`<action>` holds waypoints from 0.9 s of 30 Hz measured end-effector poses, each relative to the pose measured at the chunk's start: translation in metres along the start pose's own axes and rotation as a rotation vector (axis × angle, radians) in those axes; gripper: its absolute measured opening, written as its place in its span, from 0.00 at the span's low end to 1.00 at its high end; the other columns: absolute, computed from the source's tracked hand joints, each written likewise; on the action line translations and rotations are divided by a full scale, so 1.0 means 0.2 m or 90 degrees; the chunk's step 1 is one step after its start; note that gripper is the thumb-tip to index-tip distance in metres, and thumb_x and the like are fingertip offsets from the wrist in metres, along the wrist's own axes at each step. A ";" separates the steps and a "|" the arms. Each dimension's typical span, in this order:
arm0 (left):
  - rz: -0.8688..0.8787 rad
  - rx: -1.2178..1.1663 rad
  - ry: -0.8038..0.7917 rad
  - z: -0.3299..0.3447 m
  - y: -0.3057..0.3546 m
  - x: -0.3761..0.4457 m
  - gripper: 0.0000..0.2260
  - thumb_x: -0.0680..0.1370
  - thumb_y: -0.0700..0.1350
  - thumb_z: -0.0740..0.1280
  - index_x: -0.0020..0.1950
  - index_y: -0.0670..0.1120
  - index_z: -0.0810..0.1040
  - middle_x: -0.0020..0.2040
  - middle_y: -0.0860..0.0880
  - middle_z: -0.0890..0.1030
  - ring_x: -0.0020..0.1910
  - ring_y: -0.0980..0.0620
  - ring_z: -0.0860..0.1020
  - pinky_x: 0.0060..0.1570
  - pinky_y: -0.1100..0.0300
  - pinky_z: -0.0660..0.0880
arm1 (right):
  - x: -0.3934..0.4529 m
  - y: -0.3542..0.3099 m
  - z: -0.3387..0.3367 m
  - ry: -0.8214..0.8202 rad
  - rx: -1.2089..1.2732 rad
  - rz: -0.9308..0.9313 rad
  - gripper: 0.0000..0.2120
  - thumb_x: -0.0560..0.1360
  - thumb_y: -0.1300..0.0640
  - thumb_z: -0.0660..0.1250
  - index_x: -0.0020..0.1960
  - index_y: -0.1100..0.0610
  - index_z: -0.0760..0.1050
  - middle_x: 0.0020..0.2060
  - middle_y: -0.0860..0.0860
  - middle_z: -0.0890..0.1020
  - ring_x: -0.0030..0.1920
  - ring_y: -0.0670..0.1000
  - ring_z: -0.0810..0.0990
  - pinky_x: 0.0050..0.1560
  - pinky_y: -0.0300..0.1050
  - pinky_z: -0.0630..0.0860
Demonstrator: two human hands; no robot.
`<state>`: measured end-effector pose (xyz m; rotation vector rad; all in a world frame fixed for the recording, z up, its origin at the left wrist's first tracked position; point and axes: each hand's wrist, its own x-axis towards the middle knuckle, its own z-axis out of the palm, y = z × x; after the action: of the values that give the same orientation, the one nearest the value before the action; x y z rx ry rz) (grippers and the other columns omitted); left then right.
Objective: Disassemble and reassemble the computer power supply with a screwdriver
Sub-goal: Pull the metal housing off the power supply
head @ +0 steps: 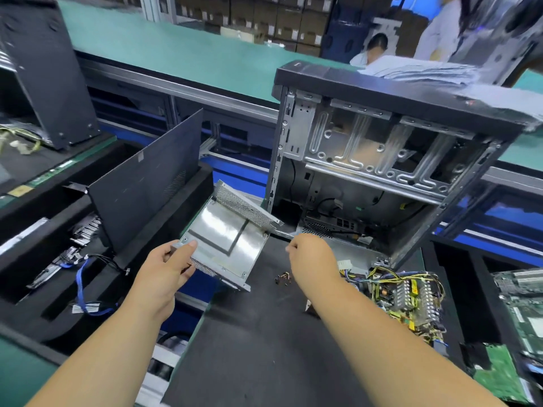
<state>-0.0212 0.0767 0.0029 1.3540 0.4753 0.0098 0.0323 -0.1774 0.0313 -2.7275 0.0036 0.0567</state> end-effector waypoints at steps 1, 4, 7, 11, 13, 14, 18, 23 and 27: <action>-0.002 0.000 0.009 0.02 -0.01 -0.03 0.11 0.77 0.50 0.70 0.50 0.42 0.77 0.47 0.46 0.76 0.47 0.50 0.73 0.60 0.53 0.76 | -0.03 0.01 -0.04 0.004 0.018 -0.015 0.09 0.81 0.55 0.59 0.47 0.54 0.77 0.43 0.52 0.79 0.42 0.54 0.72 0.40 0.42 0.69; -0.025 -0.002 0.035 0.07 -0.04 -0.12 0.19 0.76 0.52 0.70 0.56 0.38 0.77 0.49 0.45 0.76 0.47 0.50 0.73 0.61 0.53 0.76 | -0.14 0.03 -0.12 0.014 0.071 -0.078 0.14 0.81 0.53 0.60 0.37 0.56 0.72 0.33 0.49 0.75 0.38 0.53 0.72 0.33 0.43 0.66; -0.085 -0.029 0.049 0.17 -0.09 -0.26 0.20 0.74 0.54 0.72 0.59 0.43 0.78 0.56 0.48 0.78 0.53 0.50 0.75 0.60 0.53 0.76 | -0.27 0.09 -0.17 -0.019 0.105 -0.152 0.14 0.80 0.51 0.61 0.39 0.57 0.75 0.37 0.51 0.78 0.42 0.53 0.75 0.42 0.47 0.72; -0.163 -0.070 0.076 0.27 -0.20 -0.43 0.30 0.72 0.56 0.73 0.70 0.44 0.73 0.70 0.46 0.73 0.64 0.46 0.75 0.56 0.55 0.77 | -0.43 0.20 -0.21 -0.072 0.148 -0.175 0.13 0.79 0.48 0.62 0.45 0.55 0.80 0.45 0.50 0.80 0.46 0.50 0.77 0.47 0.46 0.74; -0.189 -0.084 0.113 0.32 -0.27 -0.54 0.32 0.72 0.57 0.73 0.70 0.44 0.72 0.70 0.46 0.73 0.59 0.48 0.77 0.57 0.55 0.76 | -0.51 0.27 -0.21 -0.114 0.182 -0.172 0.11 0.79 0.48 0.63 0.47 0.53 0.81 0.47 0.48 0.81 0.48 0.49 0.78 0.48 0.45 0.75; -0.199 -0.090 0.130 0.34 -0.30 -0.59 0.31 0.72 0.58 0.74 0.70 0.44 0.72 0.69 0.46 0.74 0.56 0.49 0.78 0.57 0.55 0.77 | -0.55 0.31 -0.20 -0.139 0.202 -0.173 0.10 0.78 0.49 0.64 0.47 0.52 0.81 0.47 0.47 0.82 0.48 0.48 0.79 0.48 0.44 0.75; -0.223 -0.136 0.187 0.45 -0.40 -0.76 0.23 0.72 0.57 0.74 0.64 0.49 0.77 0.63 0.48 0.79 0.50 0.51 0.79 0.55 0.54 0.77 | -0.65 0.41 -0.13 -0.188 0.233 -0.184 0.05 0.76 0.54 0.69 0.51 0.51 0.82 0.44 0.46 0.81 0.44 0.47 0.78 0.45 0.41 0.72; -0.229 -0.168 0.176 0.53 -0.46 -0.91 0.19 0.74 0.55 0.73 0.62 0.49 0.78 0.56 0.49 0.82 0.51 0.53 0.80 0.45 0.55 0.78 | -0.71 0.50 -0.04 -0.159 0.264 -0.140 0.06 0.77 0.60 0.67 0.52 0.53 0.81 0.44 0.46 0.81 0.47 0.48 0.79 0.48 0.41 0.72; -0.266 -0.132 0.116 0.56 -0.50 -0.97 0.12 0.74 0.55 0.73 0.53 0.53 0.79 0.55 0.53 0.78 0.53 0.54 0.77 0.43 0.54 0.80 | -0.72 0.56 -0.05 -0.147 0.254 -0.124 0.08 0.78 0.58 0.65 0.54 0.51 0.81 0.50 0.46 0.81 0.48 0.46 0.76 0.46 0.38 0.67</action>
<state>-0.1865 -0.1042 -0.0139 1.0349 0.8811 -0.1579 -0.1129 -0.2846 0.0008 -2.2957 -0.2859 0.2823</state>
